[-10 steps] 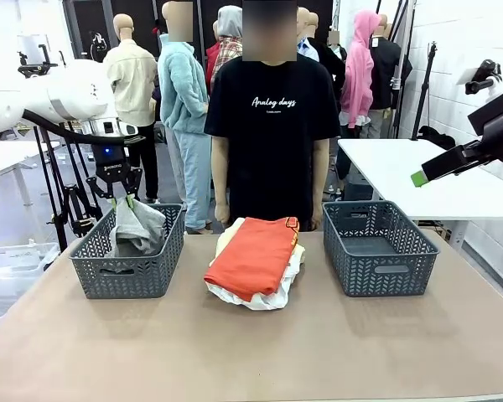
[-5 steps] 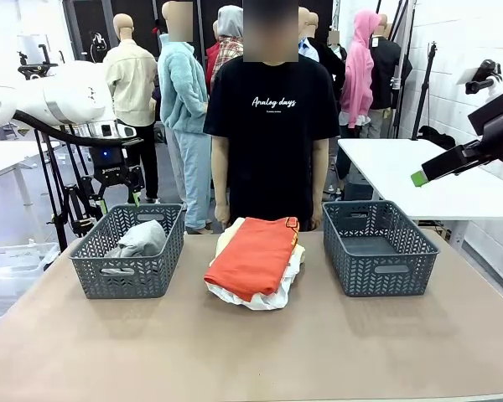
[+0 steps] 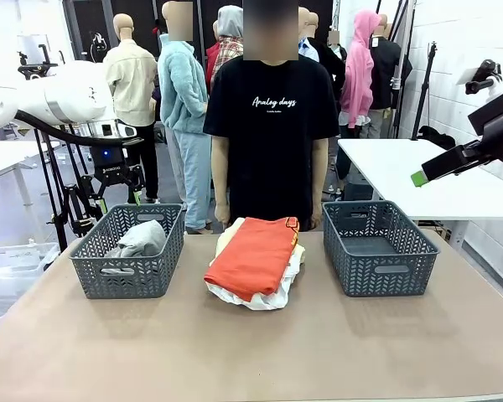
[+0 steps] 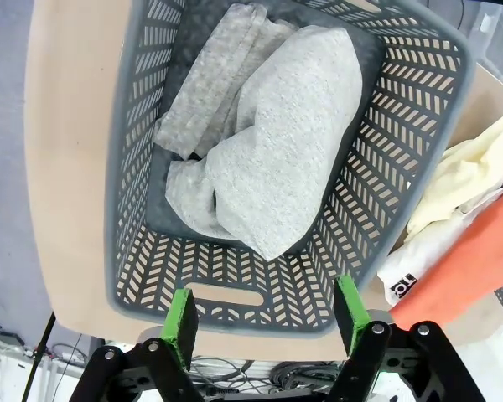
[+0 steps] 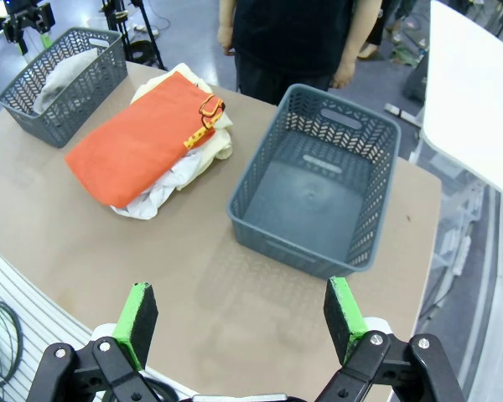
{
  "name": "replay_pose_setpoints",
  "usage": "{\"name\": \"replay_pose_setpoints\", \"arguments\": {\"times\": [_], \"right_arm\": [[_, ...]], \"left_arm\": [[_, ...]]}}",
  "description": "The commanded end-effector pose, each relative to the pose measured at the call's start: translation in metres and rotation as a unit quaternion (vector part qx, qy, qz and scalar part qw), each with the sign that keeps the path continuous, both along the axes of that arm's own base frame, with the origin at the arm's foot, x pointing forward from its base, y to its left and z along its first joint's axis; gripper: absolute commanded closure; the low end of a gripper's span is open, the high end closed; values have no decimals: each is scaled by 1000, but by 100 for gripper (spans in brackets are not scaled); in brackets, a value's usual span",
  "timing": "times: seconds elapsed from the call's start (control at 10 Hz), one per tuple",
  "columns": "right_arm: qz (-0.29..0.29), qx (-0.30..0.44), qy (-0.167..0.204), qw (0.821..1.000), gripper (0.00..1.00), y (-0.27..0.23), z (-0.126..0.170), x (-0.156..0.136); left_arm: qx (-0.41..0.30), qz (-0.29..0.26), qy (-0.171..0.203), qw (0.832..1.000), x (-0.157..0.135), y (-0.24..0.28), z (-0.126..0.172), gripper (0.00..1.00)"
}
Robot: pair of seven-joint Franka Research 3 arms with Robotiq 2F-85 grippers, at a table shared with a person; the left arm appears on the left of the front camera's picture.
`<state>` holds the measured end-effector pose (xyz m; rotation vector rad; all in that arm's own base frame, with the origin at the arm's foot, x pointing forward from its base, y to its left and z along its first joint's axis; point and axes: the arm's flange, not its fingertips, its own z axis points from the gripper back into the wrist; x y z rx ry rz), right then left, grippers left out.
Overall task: Sort the tops and bottoms.
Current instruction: Sort the clothes according to human instructions, then lift clothes from the center of the table with your right hand.
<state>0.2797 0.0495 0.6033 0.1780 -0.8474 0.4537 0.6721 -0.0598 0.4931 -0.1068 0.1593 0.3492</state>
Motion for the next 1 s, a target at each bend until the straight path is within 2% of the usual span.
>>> {"name": "replay_pose_setpoints", "arguments": {"times": [0.0,0.9], "right_arm": [[-2,3,6,1000,0,1,-1,0],[-2,3,6,1000,0,1,-1,0]], "left_arm": [[-1,-1,4,1000,3,0,2,15],[-1,-1,4,1000,3,0,2,15]]}}
